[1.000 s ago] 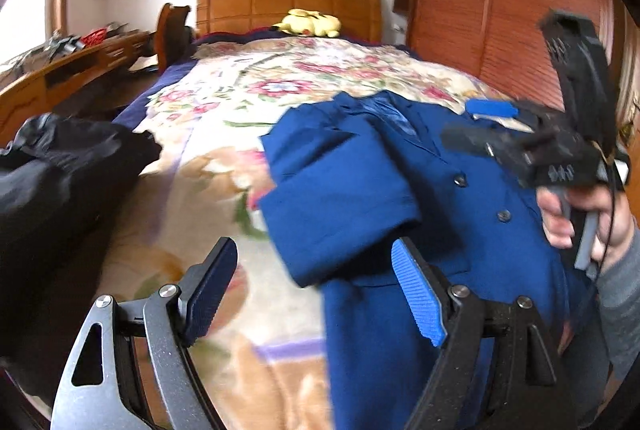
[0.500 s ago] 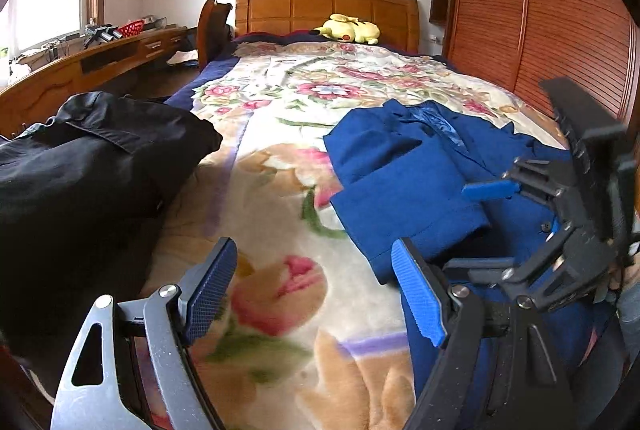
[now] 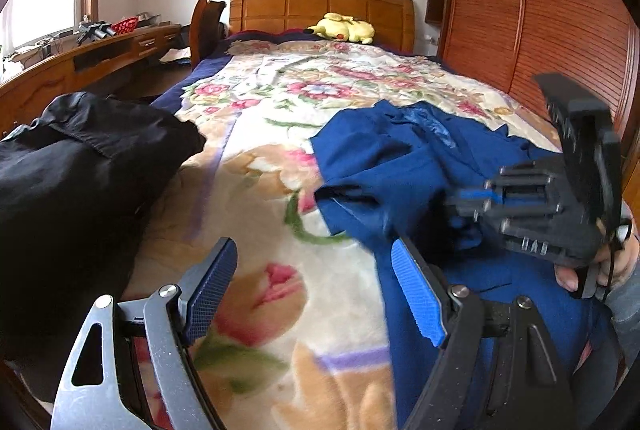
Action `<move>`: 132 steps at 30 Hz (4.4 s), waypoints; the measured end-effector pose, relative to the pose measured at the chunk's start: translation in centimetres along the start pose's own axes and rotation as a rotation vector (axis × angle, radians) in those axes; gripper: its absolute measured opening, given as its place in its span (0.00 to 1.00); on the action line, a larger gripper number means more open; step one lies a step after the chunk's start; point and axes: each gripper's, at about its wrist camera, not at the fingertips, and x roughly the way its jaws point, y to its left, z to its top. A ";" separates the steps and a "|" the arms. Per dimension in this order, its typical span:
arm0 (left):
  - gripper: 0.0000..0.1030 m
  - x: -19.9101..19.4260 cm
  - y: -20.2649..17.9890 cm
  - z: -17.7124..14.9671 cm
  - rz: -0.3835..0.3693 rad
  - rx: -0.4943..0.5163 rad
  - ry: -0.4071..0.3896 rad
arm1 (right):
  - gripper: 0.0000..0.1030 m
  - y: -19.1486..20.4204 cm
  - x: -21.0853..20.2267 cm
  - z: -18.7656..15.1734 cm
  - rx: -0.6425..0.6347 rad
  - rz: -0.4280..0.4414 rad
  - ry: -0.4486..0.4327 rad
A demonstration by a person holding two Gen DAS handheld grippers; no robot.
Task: Fold large clothes
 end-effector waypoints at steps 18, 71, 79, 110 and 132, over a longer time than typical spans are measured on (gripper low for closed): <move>0.78 2.8 -6.8 3.1 -0.110 0.058 -0.044 | 0.04 -9.3 -5.8 -3.2 0.247 -0.311 -0.144; 0.78 5.8 -11.3 3.7 -0.144 0.106 -0.024 | 0.68 -7.9 -3.5 -6.7 0.131 -0.386 0.125; 0.78 5.3 -10.7 3.2 -0.130 0.116 -0.018 | 0.68 -9.9 -1.9 -7.3 0.134 -0.372 0.202; 0.78 5.5 -11.2 2.7 -0.123 0.128 -0.009 | 0.06 -19.9 -10.1 -13.3 0.597 -0.680 0.030; 0.78 6.8 -9.0 4.7 -0.118 0.085 0.037 | 0.56 -20.6 -9.1 -15.3 0.532 -0.615 0.056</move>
